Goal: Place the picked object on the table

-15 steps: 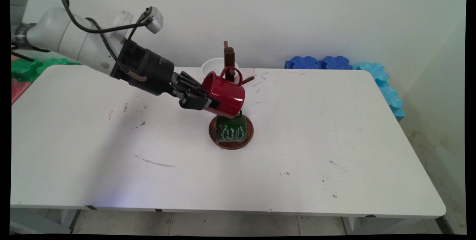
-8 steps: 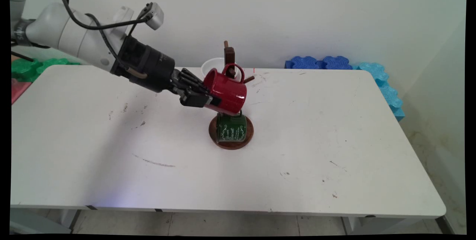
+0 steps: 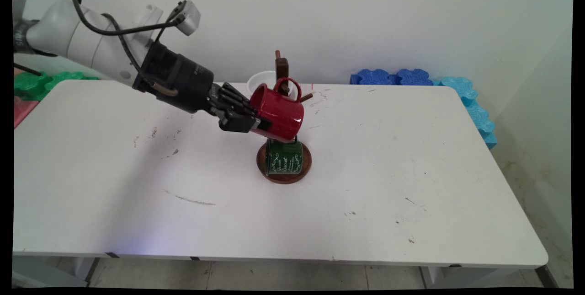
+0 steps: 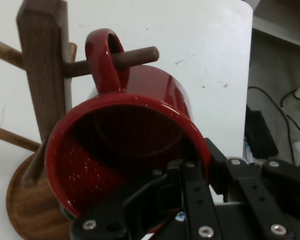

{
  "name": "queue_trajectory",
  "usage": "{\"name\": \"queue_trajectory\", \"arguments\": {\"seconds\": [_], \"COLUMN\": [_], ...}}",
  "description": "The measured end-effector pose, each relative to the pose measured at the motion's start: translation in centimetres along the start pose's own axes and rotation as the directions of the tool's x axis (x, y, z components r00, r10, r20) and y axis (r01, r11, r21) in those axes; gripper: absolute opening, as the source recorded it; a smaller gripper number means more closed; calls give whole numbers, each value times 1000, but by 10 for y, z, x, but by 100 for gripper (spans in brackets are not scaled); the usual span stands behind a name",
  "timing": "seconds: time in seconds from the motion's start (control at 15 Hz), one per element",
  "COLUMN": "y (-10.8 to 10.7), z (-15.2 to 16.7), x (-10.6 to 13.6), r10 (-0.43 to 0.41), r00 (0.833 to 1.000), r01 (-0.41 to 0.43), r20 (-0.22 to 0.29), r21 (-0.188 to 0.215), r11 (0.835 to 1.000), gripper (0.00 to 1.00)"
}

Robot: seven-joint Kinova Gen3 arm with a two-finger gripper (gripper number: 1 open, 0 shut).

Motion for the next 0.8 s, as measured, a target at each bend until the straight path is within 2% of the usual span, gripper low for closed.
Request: {"name": "queue_trajectory", "arguments": {"seconds": [0.8], "y": [16], "z": [-10], "x": [5], "r10": [41], "r00": [999], "r01": [-41], "r20": [0], "r21": [-40], "r11": [998], "gripper": [0]}}
